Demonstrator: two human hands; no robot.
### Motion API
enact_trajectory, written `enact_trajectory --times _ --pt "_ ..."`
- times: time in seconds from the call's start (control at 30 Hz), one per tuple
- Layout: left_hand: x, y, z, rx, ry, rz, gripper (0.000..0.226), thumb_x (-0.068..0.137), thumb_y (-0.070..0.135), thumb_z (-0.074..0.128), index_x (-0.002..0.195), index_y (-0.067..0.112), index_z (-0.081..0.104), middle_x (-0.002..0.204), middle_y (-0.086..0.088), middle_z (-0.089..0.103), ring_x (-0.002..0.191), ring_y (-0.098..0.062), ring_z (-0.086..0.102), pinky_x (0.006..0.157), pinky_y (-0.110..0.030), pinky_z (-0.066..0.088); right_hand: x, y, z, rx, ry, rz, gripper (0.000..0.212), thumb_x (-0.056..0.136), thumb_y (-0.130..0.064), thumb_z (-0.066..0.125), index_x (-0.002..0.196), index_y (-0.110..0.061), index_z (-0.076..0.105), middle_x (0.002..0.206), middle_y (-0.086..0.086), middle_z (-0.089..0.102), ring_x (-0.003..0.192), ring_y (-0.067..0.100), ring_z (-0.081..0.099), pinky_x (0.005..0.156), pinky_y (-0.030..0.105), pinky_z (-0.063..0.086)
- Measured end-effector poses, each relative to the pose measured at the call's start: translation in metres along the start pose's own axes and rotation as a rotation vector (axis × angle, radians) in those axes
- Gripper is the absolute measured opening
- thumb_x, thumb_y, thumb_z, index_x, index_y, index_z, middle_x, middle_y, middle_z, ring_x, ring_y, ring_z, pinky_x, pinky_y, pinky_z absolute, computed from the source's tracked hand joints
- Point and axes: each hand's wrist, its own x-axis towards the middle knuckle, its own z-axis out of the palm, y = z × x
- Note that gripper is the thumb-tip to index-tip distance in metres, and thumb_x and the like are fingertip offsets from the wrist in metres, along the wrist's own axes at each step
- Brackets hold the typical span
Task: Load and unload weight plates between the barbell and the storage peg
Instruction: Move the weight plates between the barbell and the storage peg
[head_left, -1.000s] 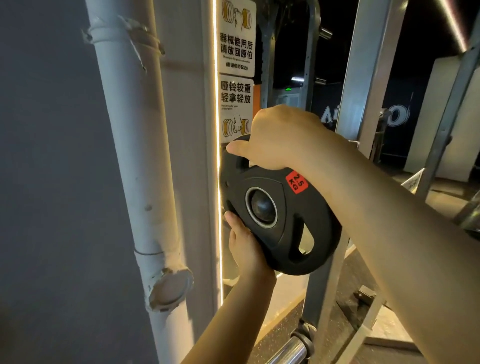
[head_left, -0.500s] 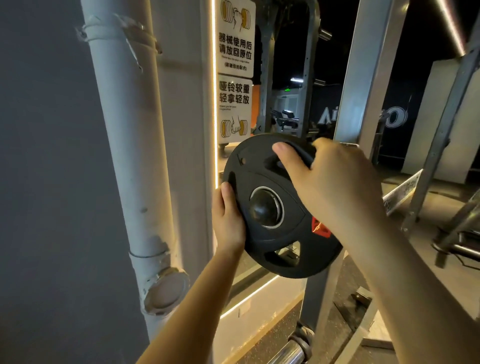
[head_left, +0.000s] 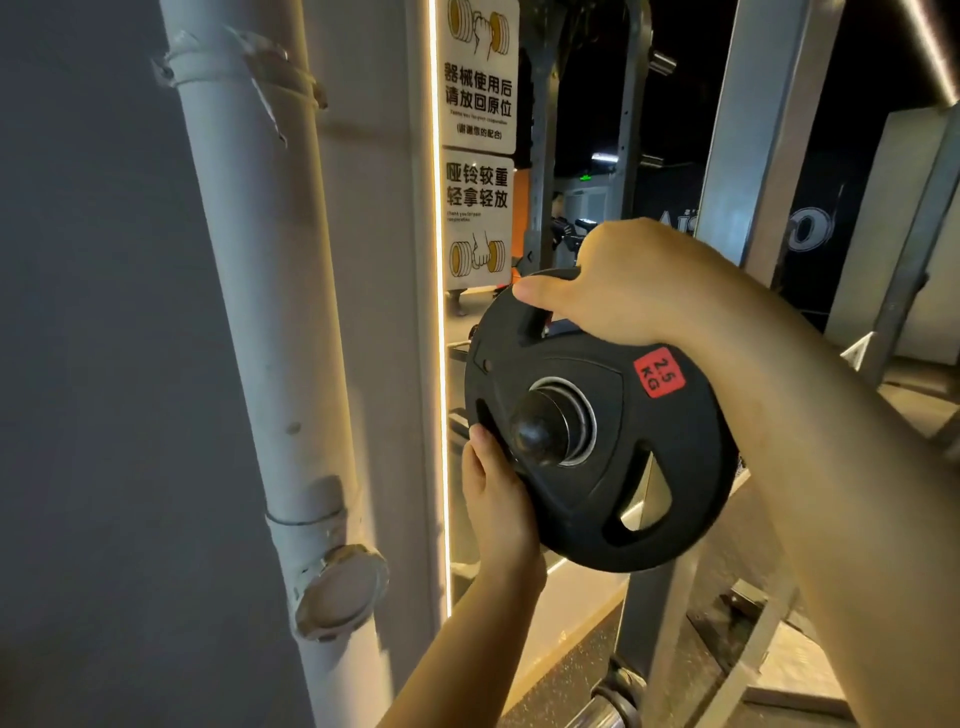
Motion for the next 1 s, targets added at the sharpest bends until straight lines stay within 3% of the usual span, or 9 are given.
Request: enact_trajectory --times 0.1,0.3,0.4,0.5,0.63,0.7,0.83,0.93,1.0 --pt "0.006 0.006 -0.003 0.062 -0.04 0.055 0.032 0.101 0.045 0.033 0.098 0.028 0.059 0.092 0.004 0.066 0.085 -0.005 0.063 0.066 -0.019 0.045 -0.007 0.009 0.007 0.062 0.096 0.002 0.057 0.091 -0.062 0.046 0.06 -0.017 0.03 0.058 0.0 0.031 0.051 0.013 0.029 0.048 0.028 0.021" --pt "0.021 0.02 -0.005 0.222 -0.125 0.186 0.04 0.101 0.047 0.029 0.11 0.017 0.055 0.101 -0.003 0.061 0.098 -0.015 0.059 0.089 -0.031 0.044 -0.031 0.022 0.025 0.138 0.299 0.039 0.053 0.091 -0.064 0.041 0.066 -0.017 0.042 0.057 -0.001 0.042 0.052 0.013 0.04 0.048 0.026 0.025" --pt "0.021 0.03 -0.003 0.223 -0.168 0.18 0.043 0.101 0.047 0.026 0.122 0.018 0.051 0.111 -0.001 0.061 0.102 -0.011 0.058 0.086 -0.026 0.044 -0.042 0.024 0.032 0.171 0.368 0.043 0.049 0.09 -0.064 0.037 0.068 -0.02 0.043 0.054 -0.005 0.04 0.05 0.006 0.039 0.048 0.023 0.024" --pt "0.026 0.03 -0.001 0.224 -0.154 0.219 0.043 0.098 0.049 0.029 0.115 0.02 0.055 0.104 0.003 0.062 0.094 -0.005 0.059 0.077 -0.019 0.043 -0.046 0.025 0.036 0.178 0.398 0.049 0.046 0.088 -0.064 0.033 0.069 -0.023 0.041 0.052 -0.009 0.037 0.048 0.002 0.037 0.048 0.02 0.024" --pt "0.033 0.019 -0.001 0.213 -0.097 0.307 0.061 0.09 0.058 0.035 0.113 0.005 0.057 0.089 0.003 0.06 0.088 -0.014 0.058 0.086 -0.032 0.045 -0.044 0.024 0.033 0.206 0.362 0.028 0.043 0.085 -0.065 0.034 0.065 -0.027 0.036 0.049 -0.009 0.035 0.045 0.0 0.035 0.047 0.018 0.021" --pt "0.033 0.017 -0.001 0.175 -0.089 0.306 0.055 0.087 0.059 0.037 0.107 0.013 0.061 0.087 0.004 0.065 0.086 -0.01 0.062 0.082 -0.029 0.045 -0.042 0.025 0.031 0.201 0.334 0.024 0.043 0.082 -0.066 0.034 0.067 -0.026 0.039 0.051 -0.009 0.037 0.047 0.001 0.037 0.046 0.018 0.023" --pt "0.024 0.009 0.0 0.115 -0.052 0.162 0.038 0.096 0.053 0.037 0.104 0.028 0.064 0.088 0.012 0.072 0.085 -0.001 0.068 0.082 -0.03 0.048 -0.026 0.024 0.021 0.161 0.234 0.021 0.052 0.087 -0.065 0.041 0.068 -0.017 0.047 0.057 -0.001 0.044 0.052 0.011 0.043 0.048 0.026 0.027" --pt "0.016 0.001 0.003 0.088 -0.006 0.065 0.035 0.098 0.05 0.04 0.107 0.028 0.066 0.093 0.007 0.073 0.096 -0.01 0.067 0.085 -0.032 0.048 -0.008 0.022 0.012 0.132 0.129 0.016 0.053 0.088 -0.063 0.048 0.066 -0.015 0.046 0.058 0.001 0.042 0.052 0.014 0.04 0.049 0.028 0.026" --pt "0.012 0.0 0.003 0.067 0.0 0.005 0.036 0.099 0.05 0.041 0.113 0.027 0.064 0.102 0.003 0.072 0.105 -0.017 0.063 0.095 -0.038 0.047 -0.002 0.019 0.011 0.113 0.085 0.019 0.054 0.087 -0.063 0.05 0.066 -0.014 0.045 0.059 0.002 0.042 0.053 0.015 0.04 0.049 0.028 0.026"
